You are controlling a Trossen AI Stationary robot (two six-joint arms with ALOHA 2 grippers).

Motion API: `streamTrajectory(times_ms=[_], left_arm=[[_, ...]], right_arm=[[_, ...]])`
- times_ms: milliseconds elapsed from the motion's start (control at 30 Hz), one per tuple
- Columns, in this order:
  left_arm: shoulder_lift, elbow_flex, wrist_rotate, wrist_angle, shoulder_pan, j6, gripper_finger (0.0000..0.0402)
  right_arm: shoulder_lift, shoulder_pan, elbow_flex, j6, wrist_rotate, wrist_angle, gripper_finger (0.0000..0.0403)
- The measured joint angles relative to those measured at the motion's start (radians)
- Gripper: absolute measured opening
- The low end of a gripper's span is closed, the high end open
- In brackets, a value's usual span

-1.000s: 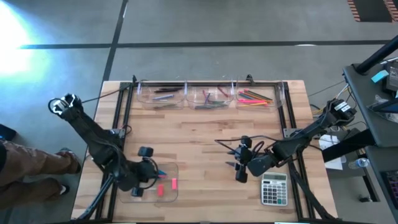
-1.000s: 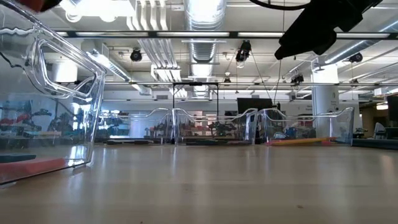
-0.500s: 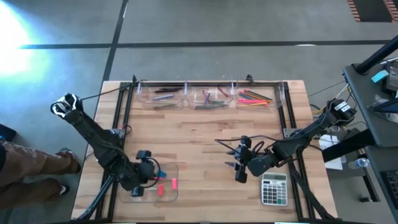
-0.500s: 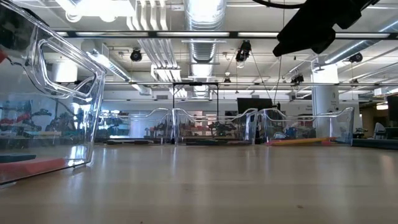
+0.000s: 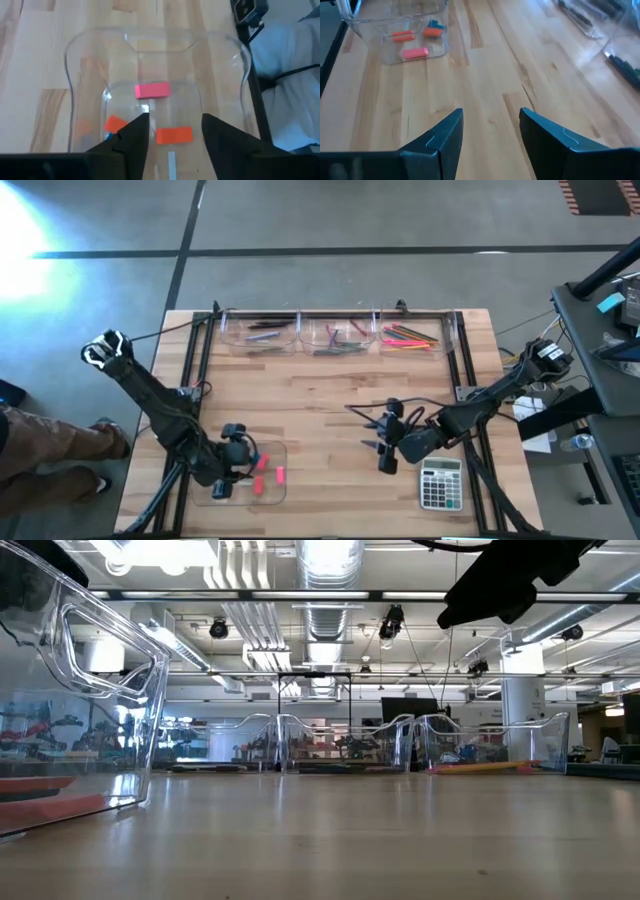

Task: Sort crayons/erasers/pens/pencils in bins
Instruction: Return to Home Position

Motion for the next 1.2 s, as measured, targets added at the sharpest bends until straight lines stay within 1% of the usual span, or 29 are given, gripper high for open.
streamTrajectory(times_ms=[100, 167, 267, 333, 400, 467, 500, 600, 667, 733, 833, 967, 1100, 1200], left_arm=[[-0.017, 0.014, -0.025, 0.000, 0.000, 0.013, 0.0173], [-0.040, 0.020, -0.073, 0.004, 0.001, 0.042, 0.0174], [-0.081, 0.018, -0.211, 0.055, 0.002, 0.131, 0.0175], [-0.107, 0.012, -0.305, 0.113, 0.006, 0.225, 0.0175], [-0.132, -0.008, -0.355, 0.219, 0.019, 0.342, 0.0175], [-0.151, -0.035, -0.347, 0.346, 0.048, 0.461, 0.0175], [-0.158, -0.048, -0.322, 0.402, 0.068, 0.512, 0.0175], [-0.176, -0.094, -0.194, 0.551, 0.150, 0.606, 0.0175], [-0.185, -0.119, -0.131, 0.592, 0.213, 0.632, 0.0175], [-0.199, -0.142, -0.120, 0.620, 0.274, 0.653, 0.0175], [-0.227, -0.181, -0.116, 0.712, 0.362, 0.701, 0.0175], [-0.287, -0.194, -0.094, 0.749, 0.461, 0.762, 0.0175], [-0.372, -0.209, -0.087, 0.753, 0.528, 0.769, 0.0175], [-0.445, -0.248, -0.067, 0.769, 0.551, 0.789, 0.0175]], right_arm=[[-0.006, 0.000, 0.000, -0.066, 0.000, 0.026, 0.0183], [-0.020, 0.000, 0.000, -0.138, -0.001, 0.069, 0.0182], [-0.054, 0.000, 0.001, -0.247, -0.006, 0.133, 0.0182], [-0.081, 0.000, 0.001, -0.307, -0.006, 0.158, 0.0182], [-0.116, 0.000, 0.001, -0.360, -0.008, 0.160, 0.0182], [-0.157, 0.000, 0.001, -0.409, -0.008, 0.155, 0.0182], [-0.181, 0.000, 0.000, -0.428, -0.008, 0.151, 0.0182], [-0.256, 0.000, -0.006, -0.470, -0.007, 0.153, 0.0182], [-0.306, 0.000, -0.018, -0.504, -0.007, 0.153, 0.0182], [-0.356, 0.000, -0.037, -0.536, -0.008, 0.153, 0.0179], [-0.429, 0.000, -0.073, -0.570, -0.007, 0.152, 0.0170], [-0.527, 0.000, -0.130, -0.586, -0.007, 0.151, 0.0154], [-0.646, 0.000, -0.209, -0.597, -0.007, 0.150, 0.0135], [-0.745, 0.000, -0.277, -0.600, -0.007, 0.150, 0.0123]])
